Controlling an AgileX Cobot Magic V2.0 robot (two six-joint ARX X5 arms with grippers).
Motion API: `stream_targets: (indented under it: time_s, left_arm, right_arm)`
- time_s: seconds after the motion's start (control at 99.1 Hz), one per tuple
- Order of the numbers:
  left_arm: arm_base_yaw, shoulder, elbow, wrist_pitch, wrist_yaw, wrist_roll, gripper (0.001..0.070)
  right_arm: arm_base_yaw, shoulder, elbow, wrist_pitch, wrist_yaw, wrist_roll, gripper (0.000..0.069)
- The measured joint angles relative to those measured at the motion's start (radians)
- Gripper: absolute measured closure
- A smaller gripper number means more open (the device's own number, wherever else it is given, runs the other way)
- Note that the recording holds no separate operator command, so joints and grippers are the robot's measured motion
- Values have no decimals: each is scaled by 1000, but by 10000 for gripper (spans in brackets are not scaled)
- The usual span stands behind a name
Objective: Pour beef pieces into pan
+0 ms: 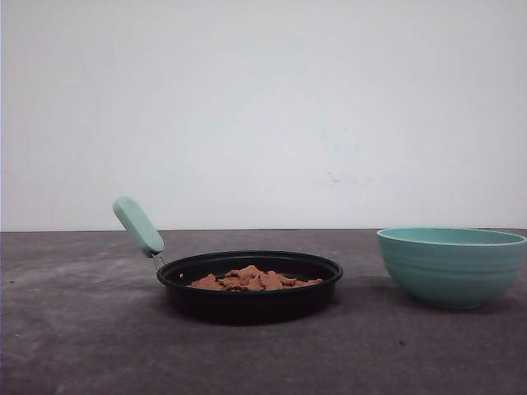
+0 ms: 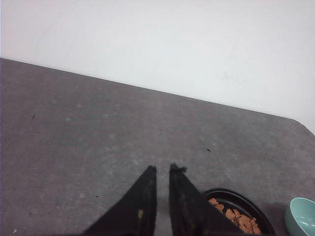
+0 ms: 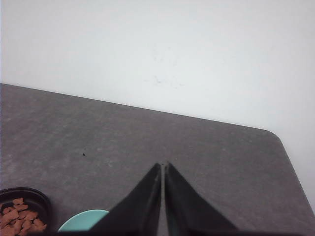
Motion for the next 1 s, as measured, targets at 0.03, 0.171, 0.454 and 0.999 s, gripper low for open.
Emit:
stream_targets:
  time_s: [0.03,0.171,0.454,0.999]
  left_arm:
    - [0,0,0,0,0,0,688]
    - [0,0,0,0,0,0,688]
    - [0,0,0,0,0,0,688]
    - [0,0,0,1,0,0,688]
  right_arm:
    - [0,0,0,0,0,0,682]
    - [0,0,0,0,0,0,682]
    - [0,-2,0,-1,0,0,682]
    - [-68,-201,-390,218,107,-14,682]
